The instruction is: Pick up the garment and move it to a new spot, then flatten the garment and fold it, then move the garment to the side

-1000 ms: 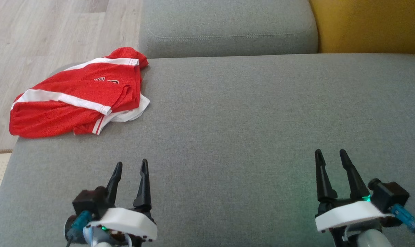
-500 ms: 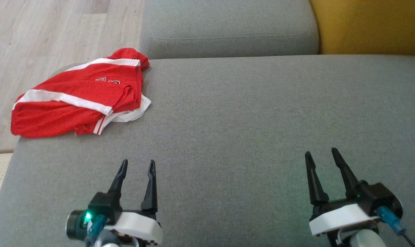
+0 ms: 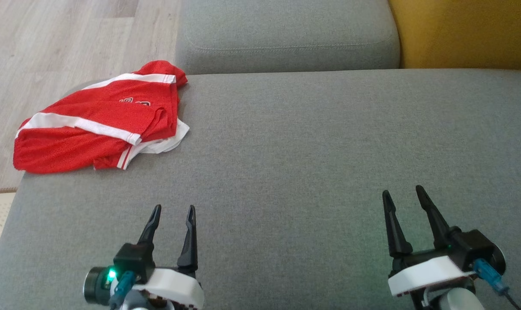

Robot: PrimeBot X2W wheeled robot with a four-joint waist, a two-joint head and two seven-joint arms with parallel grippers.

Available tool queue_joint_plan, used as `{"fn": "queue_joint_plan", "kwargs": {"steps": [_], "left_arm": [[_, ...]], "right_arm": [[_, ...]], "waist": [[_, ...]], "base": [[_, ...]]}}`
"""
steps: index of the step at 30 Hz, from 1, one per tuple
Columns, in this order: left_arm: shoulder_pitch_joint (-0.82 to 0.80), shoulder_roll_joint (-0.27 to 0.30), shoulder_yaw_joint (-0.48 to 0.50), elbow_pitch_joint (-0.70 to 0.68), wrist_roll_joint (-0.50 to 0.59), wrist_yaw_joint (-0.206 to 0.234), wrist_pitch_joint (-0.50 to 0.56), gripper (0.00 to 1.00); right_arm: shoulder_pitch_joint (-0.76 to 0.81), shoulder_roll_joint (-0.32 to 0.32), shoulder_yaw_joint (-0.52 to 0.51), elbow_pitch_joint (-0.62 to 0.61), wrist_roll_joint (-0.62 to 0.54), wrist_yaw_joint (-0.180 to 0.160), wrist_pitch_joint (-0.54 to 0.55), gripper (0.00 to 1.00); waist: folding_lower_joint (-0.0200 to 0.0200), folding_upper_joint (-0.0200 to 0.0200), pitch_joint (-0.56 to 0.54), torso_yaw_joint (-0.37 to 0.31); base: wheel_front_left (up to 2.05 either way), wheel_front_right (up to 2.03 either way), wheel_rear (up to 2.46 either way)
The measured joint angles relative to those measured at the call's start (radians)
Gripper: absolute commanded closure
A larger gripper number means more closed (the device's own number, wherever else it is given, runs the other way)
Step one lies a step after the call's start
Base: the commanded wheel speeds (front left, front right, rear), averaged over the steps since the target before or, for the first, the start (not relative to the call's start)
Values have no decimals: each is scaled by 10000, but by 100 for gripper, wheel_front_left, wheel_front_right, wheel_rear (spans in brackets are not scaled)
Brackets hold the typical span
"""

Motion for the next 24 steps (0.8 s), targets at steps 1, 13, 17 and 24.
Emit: {"fn": "queue_joint_plan", "kwargs": {"steps": [1, 13, 17, 24], "left_arm": [[0, 0, 0, 12, -8, 0, 0, 0], [-1, 8, -10, 42, -44, 77, 0, 0], [-2, 8, -44, 48, -44, 75, 0, 0], [-10, 15, -125, 46, -42, 81, 0, 0]], "right_arm": [[0, 0, -2, 0, 2, 0, 0, 0], [-1, 0, -4, 2, 2, 0, 0, 0], [-1, 0, -23, 0, 0, 0, 0, 0], [7, -4, -67, -163, 2, 0, 0, 0]], "waist": [[0, 0, 0, 0], [0, 0, 14, 13], [0, 0, 17, 68], [0, 0, 1, 621]], "base": [[0, 0, 0], [0, 0, 0], [0, 0, 0], [0, 0, 0]]}}
